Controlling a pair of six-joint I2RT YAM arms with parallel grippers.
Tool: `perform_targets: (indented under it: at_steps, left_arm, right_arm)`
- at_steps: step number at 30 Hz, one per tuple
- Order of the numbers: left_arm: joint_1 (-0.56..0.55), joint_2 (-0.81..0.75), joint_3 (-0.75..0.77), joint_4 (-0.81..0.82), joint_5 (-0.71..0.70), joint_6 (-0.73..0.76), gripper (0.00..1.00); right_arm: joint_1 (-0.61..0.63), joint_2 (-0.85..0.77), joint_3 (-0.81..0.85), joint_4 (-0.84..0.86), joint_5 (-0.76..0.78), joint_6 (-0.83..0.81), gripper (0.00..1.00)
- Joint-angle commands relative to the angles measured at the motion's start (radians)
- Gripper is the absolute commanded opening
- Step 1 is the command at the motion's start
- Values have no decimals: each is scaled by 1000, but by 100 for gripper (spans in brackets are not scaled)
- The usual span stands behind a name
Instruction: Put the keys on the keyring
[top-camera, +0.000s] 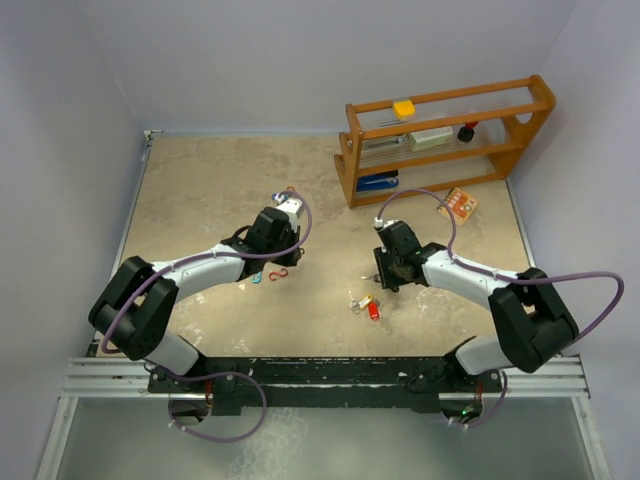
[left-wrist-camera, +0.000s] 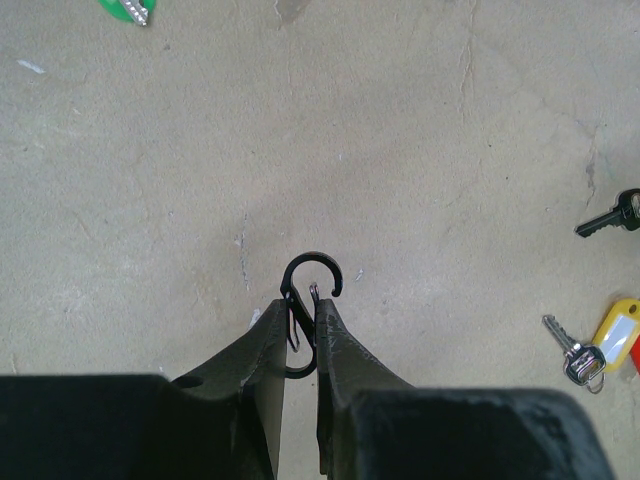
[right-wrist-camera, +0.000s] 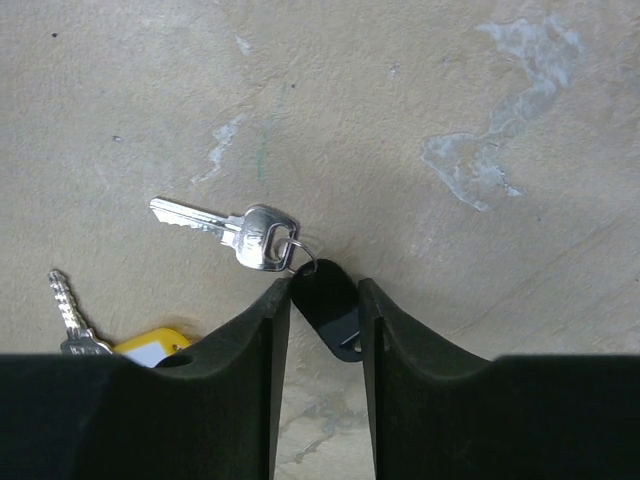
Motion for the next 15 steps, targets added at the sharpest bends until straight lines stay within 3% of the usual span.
perform_targets:
  at_steps: [1, 15]
  left_arm:
    - [-3, -3, -3, 40, 0, 18, 0]
    - [-3, -25, 1, 16, -25, 31, 0]
  right_arm:
    - [6, -7, 21, 14, -72, 10, 34]
    - [6, 150, 131, 145, -193, 49, 24]
